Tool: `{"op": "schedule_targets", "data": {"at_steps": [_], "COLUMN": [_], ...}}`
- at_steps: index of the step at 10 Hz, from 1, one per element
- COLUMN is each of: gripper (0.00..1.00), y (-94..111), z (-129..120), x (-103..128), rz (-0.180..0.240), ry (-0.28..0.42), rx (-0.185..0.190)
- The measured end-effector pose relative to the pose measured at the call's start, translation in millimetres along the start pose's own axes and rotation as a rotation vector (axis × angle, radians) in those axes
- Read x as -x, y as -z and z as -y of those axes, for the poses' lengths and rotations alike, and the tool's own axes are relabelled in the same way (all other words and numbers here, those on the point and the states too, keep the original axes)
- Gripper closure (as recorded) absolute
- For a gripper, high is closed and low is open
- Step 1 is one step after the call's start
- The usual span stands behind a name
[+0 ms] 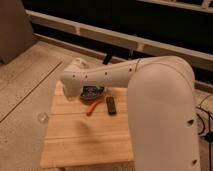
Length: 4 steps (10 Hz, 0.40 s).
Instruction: Knock the bottle over
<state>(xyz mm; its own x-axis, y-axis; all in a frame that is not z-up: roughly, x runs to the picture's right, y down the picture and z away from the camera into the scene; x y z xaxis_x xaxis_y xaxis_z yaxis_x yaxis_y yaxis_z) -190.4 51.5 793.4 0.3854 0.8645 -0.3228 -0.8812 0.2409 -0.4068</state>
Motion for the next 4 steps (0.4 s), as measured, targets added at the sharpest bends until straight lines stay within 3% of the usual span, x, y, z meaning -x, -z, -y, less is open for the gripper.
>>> {"op": "schedule_targets", "data": {"at_steps": [1, 2, 4], "gripper": [0.3, 0.24, 0.2], "y": [0.0, -0.1, -0.2], "z": [0.2, 0.1, 0.1], "x": [0.1, 0.1, 0.0], "rz": [0.0, 0.0, 0.0], "ry": [0.0, 0.001, 0.0], "rx": [-0.001, 0.0, 0.0]}}
